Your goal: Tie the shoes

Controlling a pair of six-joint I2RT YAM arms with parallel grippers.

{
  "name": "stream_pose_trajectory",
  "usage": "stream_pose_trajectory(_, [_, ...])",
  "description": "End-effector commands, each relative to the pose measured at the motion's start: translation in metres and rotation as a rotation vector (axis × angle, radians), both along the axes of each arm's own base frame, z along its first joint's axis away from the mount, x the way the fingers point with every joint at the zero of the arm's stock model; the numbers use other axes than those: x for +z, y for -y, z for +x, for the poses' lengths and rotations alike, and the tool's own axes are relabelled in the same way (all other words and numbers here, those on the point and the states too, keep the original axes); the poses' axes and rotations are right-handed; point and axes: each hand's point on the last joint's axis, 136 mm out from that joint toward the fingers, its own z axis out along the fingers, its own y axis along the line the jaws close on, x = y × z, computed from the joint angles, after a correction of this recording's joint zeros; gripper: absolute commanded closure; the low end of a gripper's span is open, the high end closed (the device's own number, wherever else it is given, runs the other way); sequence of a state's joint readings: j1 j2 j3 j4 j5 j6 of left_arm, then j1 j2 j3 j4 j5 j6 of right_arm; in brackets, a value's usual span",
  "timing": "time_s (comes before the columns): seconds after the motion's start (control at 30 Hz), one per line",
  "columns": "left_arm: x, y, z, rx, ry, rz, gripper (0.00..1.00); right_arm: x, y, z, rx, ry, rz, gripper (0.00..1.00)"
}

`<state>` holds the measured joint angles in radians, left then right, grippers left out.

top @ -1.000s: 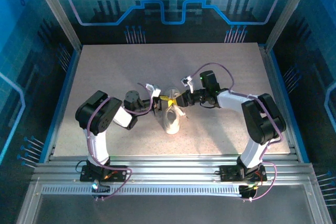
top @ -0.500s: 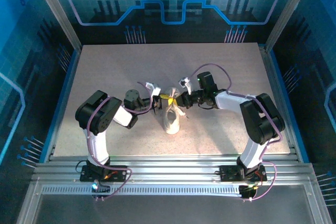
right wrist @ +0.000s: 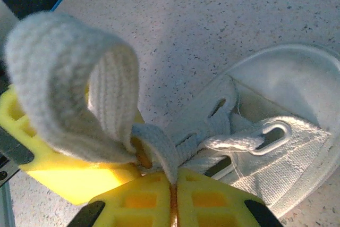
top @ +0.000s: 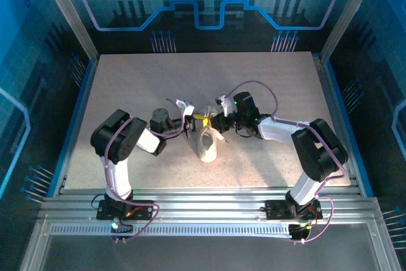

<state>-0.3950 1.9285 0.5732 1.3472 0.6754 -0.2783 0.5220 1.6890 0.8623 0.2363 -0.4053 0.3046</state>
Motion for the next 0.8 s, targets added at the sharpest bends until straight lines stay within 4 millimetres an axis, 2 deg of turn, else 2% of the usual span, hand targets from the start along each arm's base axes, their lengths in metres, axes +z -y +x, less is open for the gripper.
stream_pose_trajectory(0.0, [0.026, 0.011, -0.016, -0.070, 0.113, -0.026, 1.00, -0.022, 0.003, 0.010, -0.108, -0.029, -0.065, 0.91])
stream_pose_trajectory(0.13, [0.027, 0.011, -0.018, -0.070, 0.117, -0.024, 1.00, -0.032, 0.012, 0.014, -0.233, -0.062, -0.127, 0.85])
stream_pose_trajectory(0.17, [0.027, 0.012, -0.019, -0.070, 0.116, -0.024, 1.00, -0.030, 0.012, 0.018, -0.263, -0.061, -0.136, 0.79])
stream_pose_trajectory(0.27, [0.027, 0.010, -0.019, -0.062, 0.115, -0.023, 1.00, -0.020, 0.011, 0.022, -0.299, -0.057, -0.142, 0.57])
stream_pose_trajectory(0.37, [0.024, 0.008, -0.016, -0.046, 0.096, -0.019, 1.00, 0.006, 0.008, 0.020, -0.264, -0.009, -0.056, 0.45])
stream_pose_trajectory(0.5, [0.019, 0.004, -0.011, -0.033, 0.082, -0.013, 1.00, 0.037, 0.020, 0.002, -0.182, 0.019, 0.046, 0.37])
stream_pose_trajectory(0.63, [0.017, 0.002, -0.007, -0.030, 0.081, -0.018, 1.00, 0.066, 0.033, -0.016, -0.070, 0.049, 0.109, 0.33])
stream_pose_trajectory(0.7, [0.018, 0.003, -0.006, -0.029, 0.084, -0.019, 1.00, 0.075, 0.041, -0.019, -0.033, 0.065, 0.130, 0.32])
stream_pose_trajectory(0.77, [0.018, 0.003, -0.006, -0.030, 0.086, -0.020, 1.00, 0.080, 0.051, -0.013, -0.032, 0.070, 0.147, 0.32])
